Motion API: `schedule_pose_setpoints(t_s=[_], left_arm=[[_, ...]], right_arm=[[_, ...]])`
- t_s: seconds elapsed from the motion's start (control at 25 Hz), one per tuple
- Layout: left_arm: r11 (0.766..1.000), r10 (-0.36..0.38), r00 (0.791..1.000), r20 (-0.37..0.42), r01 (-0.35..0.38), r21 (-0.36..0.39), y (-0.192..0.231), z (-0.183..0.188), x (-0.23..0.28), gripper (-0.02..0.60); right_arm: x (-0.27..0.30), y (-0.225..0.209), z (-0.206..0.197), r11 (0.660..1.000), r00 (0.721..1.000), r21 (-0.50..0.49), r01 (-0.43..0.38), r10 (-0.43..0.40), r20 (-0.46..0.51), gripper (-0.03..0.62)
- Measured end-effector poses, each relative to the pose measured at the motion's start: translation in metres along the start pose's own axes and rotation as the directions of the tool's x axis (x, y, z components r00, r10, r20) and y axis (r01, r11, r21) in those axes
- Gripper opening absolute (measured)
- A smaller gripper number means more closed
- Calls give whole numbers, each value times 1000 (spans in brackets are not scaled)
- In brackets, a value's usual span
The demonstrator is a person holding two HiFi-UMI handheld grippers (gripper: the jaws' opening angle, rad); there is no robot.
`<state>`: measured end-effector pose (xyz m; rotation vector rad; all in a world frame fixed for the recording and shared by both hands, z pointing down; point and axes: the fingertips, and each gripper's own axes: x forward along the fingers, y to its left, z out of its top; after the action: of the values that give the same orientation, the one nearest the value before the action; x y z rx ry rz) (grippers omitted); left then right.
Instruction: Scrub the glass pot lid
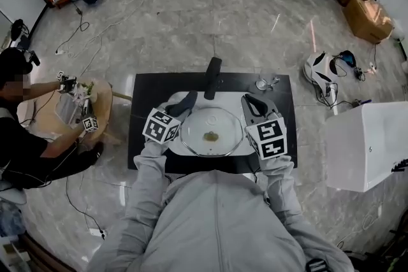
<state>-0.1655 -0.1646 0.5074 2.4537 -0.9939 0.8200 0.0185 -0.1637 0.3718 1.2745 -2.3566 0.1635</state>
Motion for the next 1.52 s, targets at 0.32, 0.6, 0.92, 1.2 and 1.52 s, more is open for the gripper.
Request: schedule_pose_setpoints(t_s=[0.32, 0.6, 0.92, 1.2, 1.52], left_arm=[[972, 74, 943, 324, -141, 186, -8, 122, -62, 109], [936, 77, 875, 477, -228, 268, -28, 186, -115, 109], [899, 44, 836, 546, -272, 343, -52, 212, -150, 109], [883, 25, 830, 558, -281, 377, -63, 220, -161, 109], [883, 14, 833, 554, -270, 383, -69, 218, -161, 109]], right_arm=[[-21, -12, 72, 999, 990, -39, 17, -12, 139, 35], [-45, -9, 108, 999, 977, -45, 22, -12, 212, 35], [-63, -4, 128, 995, 966, -80, 51, -29, 256, 35], [-76, 6, 140, 990, 955, -126, 62, -22, 297, 31], [-81, 10, 138, 992, 953, -116, 57, -20, 301, 31]])
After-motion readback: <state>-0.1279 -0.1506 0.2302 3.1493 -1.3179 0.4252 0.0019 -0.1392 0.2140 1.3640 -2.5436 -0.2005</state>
